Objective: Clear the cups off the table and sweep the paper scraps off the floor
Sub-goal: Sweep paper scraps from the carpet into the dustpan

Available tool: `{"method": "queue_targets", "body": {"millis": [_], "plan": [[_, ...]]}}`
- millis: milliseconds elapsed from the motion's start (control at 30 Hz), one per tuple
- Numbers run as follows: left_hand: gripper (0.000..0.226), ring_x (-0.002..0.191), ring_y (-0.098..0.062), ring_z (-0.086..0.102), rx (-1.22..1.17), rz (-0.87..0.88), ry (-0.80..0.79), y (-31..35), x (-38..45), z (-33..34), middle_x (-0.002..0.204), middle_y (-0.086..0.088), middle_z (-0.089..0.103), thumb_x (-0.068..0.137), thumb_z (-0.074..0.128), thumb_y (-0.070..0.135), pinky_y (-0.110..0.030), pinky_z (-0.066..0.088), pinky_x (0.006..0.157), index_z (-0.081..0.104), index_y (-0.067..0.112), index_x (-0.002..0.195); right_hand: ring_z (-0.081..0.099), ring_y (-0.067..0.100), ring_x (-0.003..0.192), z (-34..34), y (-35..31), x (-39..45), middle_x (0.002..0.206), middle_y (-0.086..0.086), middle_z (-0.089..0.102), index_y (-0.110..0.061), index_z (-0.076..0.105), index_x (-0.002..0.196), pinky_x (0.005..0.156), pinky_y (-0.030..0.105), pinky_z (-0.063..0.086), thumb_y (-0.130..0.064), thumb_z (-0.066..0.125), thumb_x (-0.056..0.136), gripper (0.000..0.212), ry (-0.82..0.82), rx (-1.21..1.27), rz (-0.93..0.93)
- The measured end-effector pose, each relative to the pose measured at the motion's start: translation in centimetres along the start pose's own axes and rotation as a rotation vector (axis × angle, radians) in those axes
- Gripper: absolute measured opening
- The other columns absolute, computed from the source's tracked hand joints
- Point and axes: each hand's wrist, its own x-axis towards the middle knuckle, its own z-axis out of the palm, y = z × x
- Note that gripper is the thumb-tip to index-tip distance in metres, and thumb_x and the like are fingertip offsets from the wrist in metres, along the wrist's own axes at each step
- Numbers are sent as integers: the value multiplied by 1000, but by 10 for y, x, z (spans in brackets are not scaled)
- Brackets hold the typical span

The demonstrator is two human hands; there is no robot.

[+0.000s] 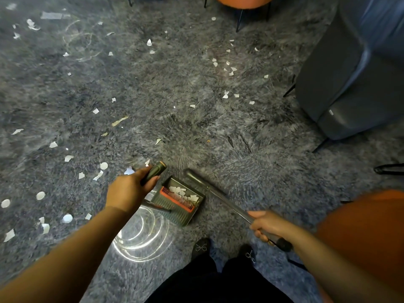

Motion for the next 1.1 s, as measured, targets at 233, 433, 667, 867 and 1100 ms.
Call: {"method": "queue_targets", "body": {"millis": [233,433,667,867,1100], "plan": [[38,81,-32,65,-18,-14,-77,9,-18,-4,86,-12,70,88,61,49,-29,42,60,66,30,121,37,9,28,18,29,-25,50,7,43,-5,43,139,33,14,30,9,41,94,47,84,147,-63],[35,74,-30,66,-52,83,-70,26,-51,-13,79,-9,71,88,64,44,-28,37,57,68,26,117,41,11,30,30,78,-44,50,7,45,0,53,124,33,15,33,6,45,94,32,124,256,-92],[38,77,-31,68,-49,262,-66,42,-90,-20,84,-10,73,86,66,45,-32,47,61,68,25,118,43,16,43,54,154,-87,57,10,47,-11,45,122,38,23,31,-1,48,96,28,170,421,-67],[39,80,-30,68,-1,508,-192,63,-120,-24,86,-8,73,86,64,48,-31,46,62,66,30,120,43,17,38,111,216,-143,54,12,45,-1,49,118,34,18,29,2,45,95,23,299,558,-51],[42,74,-27,64,36,813,-353,74,-164,-30,79,-6,69,88,57,54,-30,43,56,67,24,116,42,21,42,218,293,-169,57,13,47,19,42,129,39,24,34,8,48,92,40,461,864,-41]]}}
